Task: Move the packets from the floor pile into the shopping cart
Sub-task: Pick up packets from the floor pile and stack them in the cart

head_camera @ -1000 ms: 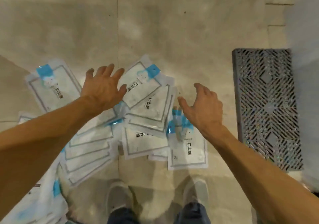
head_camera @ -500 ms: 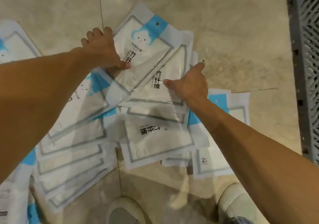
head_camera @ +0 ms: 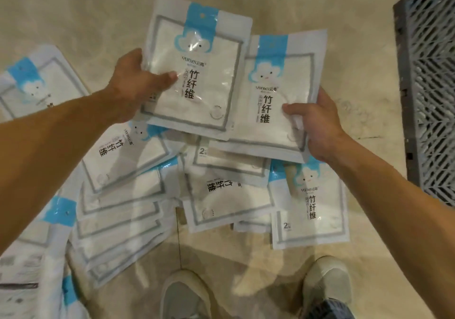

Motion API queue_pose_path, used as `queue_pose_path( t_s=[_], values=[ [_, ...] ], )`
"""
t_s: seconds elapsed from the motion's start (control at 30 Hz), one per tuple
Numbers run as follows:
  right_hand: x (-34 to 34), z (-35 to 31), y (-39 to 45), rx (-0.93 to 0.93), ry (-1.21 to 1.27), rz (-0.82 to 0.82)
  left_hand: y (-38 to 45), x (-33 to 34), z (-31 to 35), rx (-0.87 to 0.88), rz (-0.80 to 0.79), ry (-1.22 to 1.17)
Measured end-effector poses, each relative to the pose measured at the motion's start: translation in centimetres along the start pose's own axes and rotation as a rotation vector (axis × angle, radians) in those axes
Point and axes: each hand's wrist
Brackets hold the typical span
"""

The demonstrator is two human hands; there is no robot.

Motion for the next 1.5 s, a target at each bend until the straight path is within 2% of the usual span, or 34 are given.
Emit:
queue_pose_path(
  t_s=[0.2, 0.47, 0.77, 1.0, 1.13, 1.27, 1.5],
  values=[
    [-0.1, -7.3, -6.0, -0.030, -0.013, -0.136, -5.3, -7.0, 5.1, 0.002, 0.170, -0.152],
    [6.3, -22.4, -21.4, -0.083, -0.161, -0.354, -17.8, -24.2, 16.0, -0.007, 0.453, -0.319],
    [15.2, -40.4, -47.9, -0.190, -0.361, -0.565, -37.9, -43.4, 32.1, 0.071, 0.718, -0.476],
    [19.6, -47.2, -72.2, -0.219, -0.418, -0.739, -59.8, -53.6, 41.7, 0.123, 0.983, -0.531],
    [20.5, -46.7, -83.8, -0.195, -0.476, -0.862, -73.1, -55.6, 44.9, 0.125, 1.161, -0.530],
    [19.9, -45.0, -93.0, -0.214, -0.552, -1.030, -85.3, -54.5, 46.6, 0.112, 1.360, -0.483],
    [15.2, -39.6, -103.3, -0.241, -0.757, -1.368, -102.6, -43.9, 48.3, 0.025, 1.724, -0.501]
  ],
)
Point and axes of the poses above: each hand's wrist, its own y-axis towards the middle knuckle, its own x-axis out of the palm, z = x × y, and after that the axes turned 9 degrees about x, right-handed
